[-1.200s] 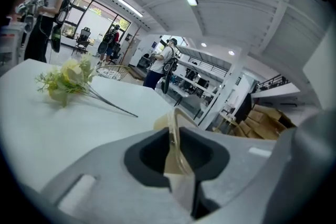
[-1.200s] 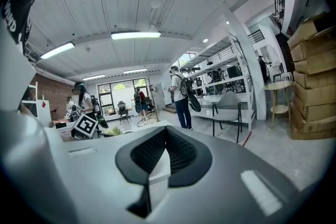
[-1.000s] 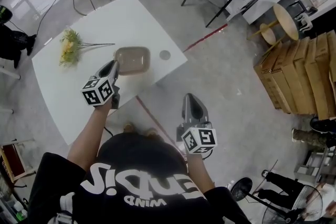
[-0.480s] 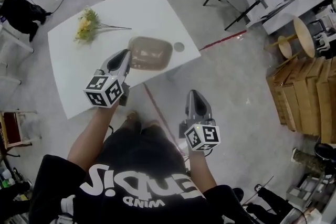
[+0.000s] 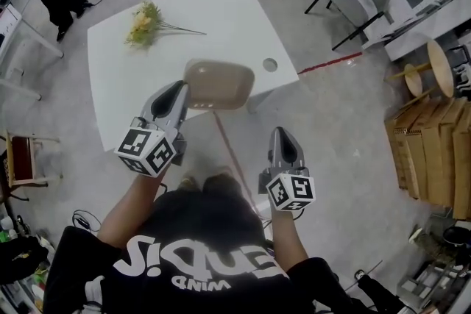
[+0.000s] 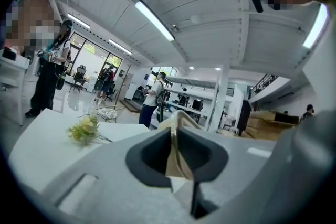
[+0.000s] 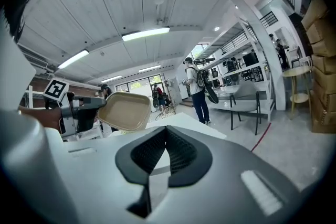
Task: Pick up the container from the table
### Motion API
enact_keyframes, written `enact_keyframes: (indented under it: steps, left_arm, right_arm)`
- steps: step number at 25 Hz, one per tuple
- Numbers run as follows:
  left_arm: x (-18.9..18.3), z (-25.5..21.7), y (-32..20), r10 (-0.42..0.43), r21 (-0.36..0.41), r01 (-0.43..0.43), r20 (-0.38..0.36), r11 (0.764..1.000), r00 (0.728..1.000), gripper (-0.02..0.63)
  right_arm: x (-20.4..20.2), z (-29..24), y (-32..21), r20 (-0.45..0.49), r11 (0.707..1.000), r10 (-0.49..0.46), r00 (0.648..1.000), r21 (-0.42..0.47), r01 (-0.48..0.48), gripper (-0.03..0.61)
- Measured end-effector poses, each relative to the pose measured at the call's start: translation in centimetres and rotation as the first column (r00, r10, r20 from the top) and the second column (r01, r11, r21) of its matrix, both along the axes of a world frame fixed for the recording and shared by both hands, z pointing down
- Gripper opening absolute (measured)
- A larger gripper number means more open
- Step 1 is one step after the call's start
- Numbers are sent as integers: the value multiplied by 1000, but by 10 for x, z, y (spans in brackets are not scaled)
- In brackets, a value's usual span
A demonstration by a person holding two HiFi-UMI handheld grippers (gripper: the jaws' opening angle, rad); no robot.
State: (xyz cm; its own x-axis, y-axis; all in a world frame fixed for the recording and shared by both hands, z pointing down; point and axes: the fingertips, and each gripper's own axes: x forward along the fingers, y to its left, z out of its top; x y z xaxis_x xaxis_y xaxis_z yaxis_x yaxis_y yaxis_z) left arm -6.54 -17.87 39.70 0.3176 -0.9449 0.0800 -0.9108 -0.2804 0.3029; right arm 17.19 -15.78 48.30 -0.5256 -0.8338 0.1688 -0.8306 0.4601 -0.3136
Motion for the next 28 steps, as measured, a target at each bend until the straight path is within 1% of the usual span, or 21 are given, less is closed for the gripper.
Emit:
enact_keyframes:
  steps: [4,9,15,21,28]
  left_arm:
    - [-11,-2,27,24,-1,-24,5,1000,1000,41]
    - [-40,10,63,61,-7,-60,9,998,998,41]
    - [-67,24,96,120,-10,-120,-11,993,993,41]
    - [-67,23,128,170,-2,-170,-10,985,985,43]
    - [-47,22,145,177,25,-177,16,984,984,43]
  right_arm:
    - [-14,-3,15,10,1000,25,1000,6,-25,0]
    - [-52,-4,50,11,999,44,999,15,-44,0]
    - [-79,-14,106,-12,992,119,993,34,-119,0]
    - [-79,-31,150,-33,982,182,983,60,-180,0]
    - [-55,-39,170,-49,978,194,980,92,-189,0]
